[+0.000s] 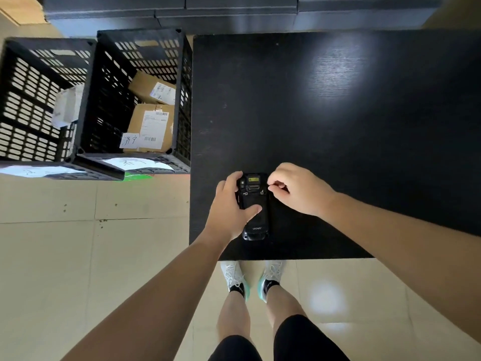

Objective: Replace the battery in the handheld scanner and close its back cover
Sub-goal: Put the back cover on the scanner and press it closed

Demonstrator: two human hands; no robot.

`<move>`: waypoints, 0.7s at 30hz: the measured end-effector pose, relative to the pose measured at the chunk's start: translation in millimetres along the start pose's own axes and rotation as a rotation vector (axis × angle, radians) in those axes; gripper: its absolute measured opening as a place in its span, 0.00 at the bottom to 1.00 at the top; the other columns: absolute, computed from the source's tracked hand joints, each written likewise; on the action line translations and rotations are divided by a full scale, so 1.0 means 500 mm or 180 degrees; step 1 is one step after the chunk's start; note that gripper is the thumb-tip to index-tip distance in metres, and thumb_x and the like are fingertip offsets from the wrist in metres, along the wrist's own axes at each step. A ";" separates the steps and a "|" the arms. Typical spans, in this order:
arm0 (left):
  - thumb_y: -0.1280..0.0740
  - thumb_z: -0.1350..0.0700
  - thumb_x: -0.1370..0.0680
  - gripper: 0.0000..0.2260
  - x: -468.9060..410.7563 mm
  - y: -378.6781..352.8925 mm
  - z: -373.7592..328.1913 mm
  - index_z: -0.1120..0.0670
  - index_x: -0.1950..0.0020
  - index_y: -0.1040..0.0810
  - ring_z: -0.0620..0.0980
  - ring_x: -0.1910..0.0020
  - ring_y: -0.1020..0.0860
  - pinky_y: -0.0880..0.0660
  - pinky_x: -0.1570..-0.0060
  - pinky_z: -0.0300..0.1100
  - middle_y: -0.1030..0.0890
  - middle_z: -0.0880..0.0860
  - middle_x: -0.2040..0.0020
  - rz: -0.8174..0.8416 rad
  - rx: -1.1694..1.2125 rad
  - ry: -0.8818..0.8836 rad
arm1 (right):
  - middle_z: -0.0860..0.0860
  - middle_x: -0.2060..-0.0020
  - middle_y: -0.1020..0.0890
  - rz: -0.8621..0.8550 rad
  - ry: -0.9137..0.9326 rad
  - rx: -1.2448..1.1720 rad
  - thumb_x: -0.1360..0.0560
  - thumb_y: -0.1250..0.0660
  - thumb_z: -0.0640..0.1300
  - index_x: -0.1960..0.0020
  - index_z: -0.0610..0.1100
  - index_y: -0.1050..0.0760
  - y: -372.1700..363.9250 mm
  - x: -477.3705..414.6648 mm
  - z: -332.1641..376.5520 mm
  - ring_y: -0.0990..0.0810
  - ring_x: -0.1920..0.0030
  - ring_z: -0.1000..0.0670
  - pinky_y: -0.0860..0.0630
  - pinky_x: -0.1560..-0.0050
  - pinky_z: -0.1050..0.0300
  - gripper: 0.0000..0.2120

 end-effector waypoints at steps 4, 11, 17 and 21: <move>0.22 0.52 0.31 0.36 -0.003 -0.003 0.003 0.42 0.28 0.37 0.40 0.52 0.24 0.23 0.45 0.40 0.31 0.46 0.41 0.0025 0.0055 0.0065 | 0.52 0.52 0.23 0.0392 0.0546 0.0449 0.22 0.35 0.45 0.52 0.45 0.22 -0.017 -0.031 0.022 0.28 0.59 0.54 0.29 0.62 0.59 0.05; 0.23 0.49 0.32 0.37 -0.002 -0.004 0.006 0.41 0.28 0.38 0.39 0.53 0.24 0.23 0.50 0.39 0.31 0.44 0.42 -0.0004 -0.0003 0.0061 | 0.51 0.55 0.24 0.0760 0.1018 0.0714 0.21 0.37 0.43 0.53 0.44 0.22 -0.037 -0.045 0.039 0.23 0.55 0.49 0.26 0.62 0.56 0.06; 0.22 0.49 0.32 0.37 -0.004 -0.006 0.012 0.40 0.29 0.38 0.44 0.52 0.23 0.23 0.49 0.39 0.32 0.43 0.42 0.0002 0.0023 0.0103 | 0.51 0.54 0.23 0.1009 0.1260 0.0935 0.21 0.38 0.45 0.51 0.45 0.20 -0.039 -0.047 0.060 0.23 0.55 0.49 0.23 0.57 0.52 0.08; 0.22 0.49 0.32 0.37 -0.006 -0.003 0.015 0.40 0.29 0.37 0.45 0.50 0.23 0.23 0.47 0.38 0.31 0.43 0.42 0.0018 0.0034 0.0074 | 0.51 0.52 0.22 0.1165 0.1339 0.1026 0.20 0.39 0.45 0.49 0.45 0.20 -0.042 -0.045 0.072 0.24 0.50 0.48 0.23 0.53 0.50 0.09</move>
Point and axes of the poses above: each hand's wrist, its own x-axis away from the middle knuckle, its own y-axis out of the back of the hand, z = x × y, the point moved 10 cm from there along -x, towards the middle knuckle
